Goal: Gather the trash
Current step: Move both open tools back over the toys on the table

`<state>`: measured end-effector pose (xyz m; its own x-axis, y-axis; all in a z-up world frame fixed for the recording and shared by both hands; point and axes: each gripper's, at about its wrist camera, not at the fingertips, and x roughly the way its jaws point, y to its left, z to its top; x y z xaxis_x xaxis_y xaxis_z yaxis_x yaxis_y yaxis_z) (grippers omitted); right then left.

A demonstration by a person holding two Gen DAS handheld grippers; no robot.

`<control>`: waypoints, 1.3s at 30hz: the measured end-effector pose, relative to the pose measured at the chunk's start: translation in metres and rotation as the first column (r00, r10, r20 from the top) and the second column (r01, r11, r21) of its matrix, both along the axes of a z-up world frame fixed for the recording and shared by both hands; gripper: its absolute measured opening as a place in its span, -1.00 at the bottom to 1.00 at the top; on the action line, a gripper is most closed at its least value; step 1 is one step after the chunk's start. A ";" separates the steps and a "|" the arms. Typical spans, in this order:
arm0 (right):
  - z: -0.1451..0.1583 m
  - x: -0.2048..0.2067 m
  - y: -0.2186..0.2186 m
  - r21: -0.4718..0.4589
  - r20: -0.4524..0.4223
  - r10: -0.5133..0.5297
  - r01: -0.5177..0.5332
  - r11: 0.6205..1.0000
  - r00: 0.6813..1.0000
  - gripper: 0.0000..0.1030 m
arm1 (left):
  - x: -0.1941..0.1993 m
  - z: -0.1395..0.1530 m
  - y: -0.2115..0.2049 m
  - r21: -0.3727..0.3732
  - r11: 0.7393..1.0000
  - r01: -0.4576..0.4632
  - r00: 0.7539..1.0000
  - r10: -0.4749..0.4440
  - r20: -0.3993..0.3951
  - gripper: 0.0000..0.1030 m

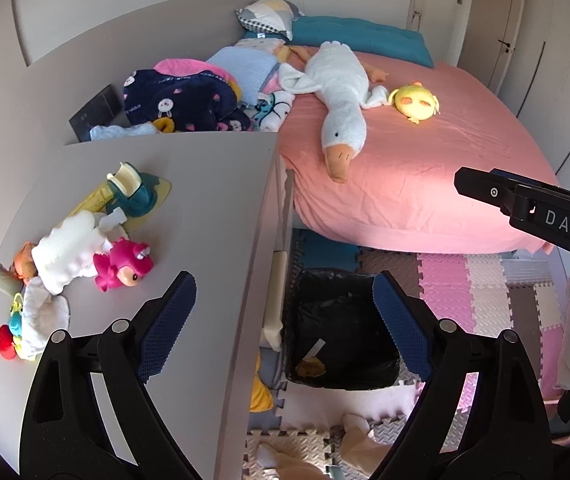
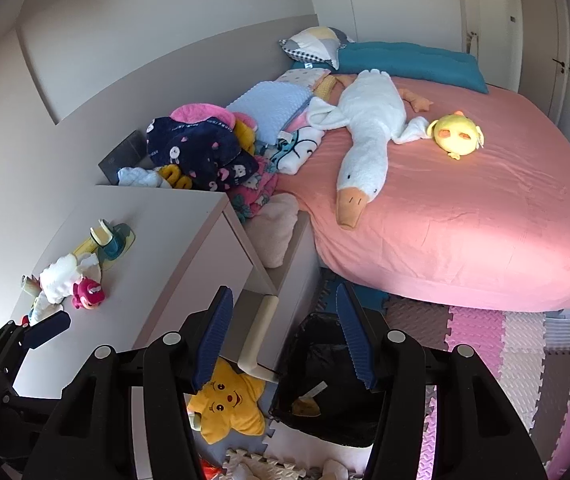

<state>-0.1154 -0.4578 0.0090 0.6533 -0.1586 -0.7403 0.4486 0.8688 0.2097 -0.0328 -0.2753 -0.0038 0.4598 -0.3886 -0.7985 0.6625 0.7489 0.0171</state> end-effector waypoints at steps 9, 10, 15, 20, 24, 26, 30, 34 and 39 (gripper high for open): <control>-0.002 0.027 0.039 0.013 0.004 0.094 -0.094 0.995 0.996 0.11 | 0.014 0.000 0.041 0.004 0.996 -0.084 0.996 0.084 -0.003 0.69; -0.003 0.031 0.044 0.014 0.003 0.105 -0.105 0.994 0.994 0.11 | 0.015 -0.001 0.047 0.008 0.996 -0.094 0.996 0.094 -0.003 0.69; -0.005 0.050 0.071 0.018 -0.007 0.159 -0.159 0.987 0.987 0.11 | 0.024 -0.003 0.076 0.015 0.989 -0.146 0.989 0.147 -0.012 0.69; -0.009 0.067 0.096 0.025 -0.014 0.207 -0.207 0.978 0.978 0.11 | 0.030 -0.004 0.105 0.019 0.981 -0.194 0.981 0.194 -0.014 0.69; -0.011 0.080 0.116 0.031 -0.017 0.245 -0.244 0.969 0.969 0.22 | 0.036 -0.003 0.129 0.018 0.971 -0.238 0.971 0.238 -0.018 0.69; -0.011 0.086 0.126 0.032 -0.017 0.263 -0.262 0.964 0.965 0.23 | 0.040 -0.003 0.140 0.019 0.965 -0.260 0.965 0.260 -0.018 0.69; -0.013 0.099 0.147 0.031 -0.024 0.300 -0.299 0.954 0.954 0.27 | 0.048 -0.004 0.163 0.018 0.953 -0.302 0.953 0.302 -0.019 0.69; -0.016 0.111 0.164 0.032 -0.032 0.330 -0.329 0.944 0.943 0.32 | 0.054 -0.006 0.185 0.017 0.940 -0.340 0.940 0.341 -0.024 0.69; -0.023 0.128 0.184 0.033 -0.042 0.357 -0.356 0.934 0.933 0.34 | 0.063 -0.010 0.211 0.016 0.924 -0.381 0.924 0.381 -0.035 0.69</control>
<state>0.0123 -0.2737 -0.0139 0.6286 0.0968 -0.7717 0.1198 0.9683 0.2191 0.0297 -0.0643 -0.0142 0.5424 -0.1827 -0.8200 0.3274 0.9449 0.0060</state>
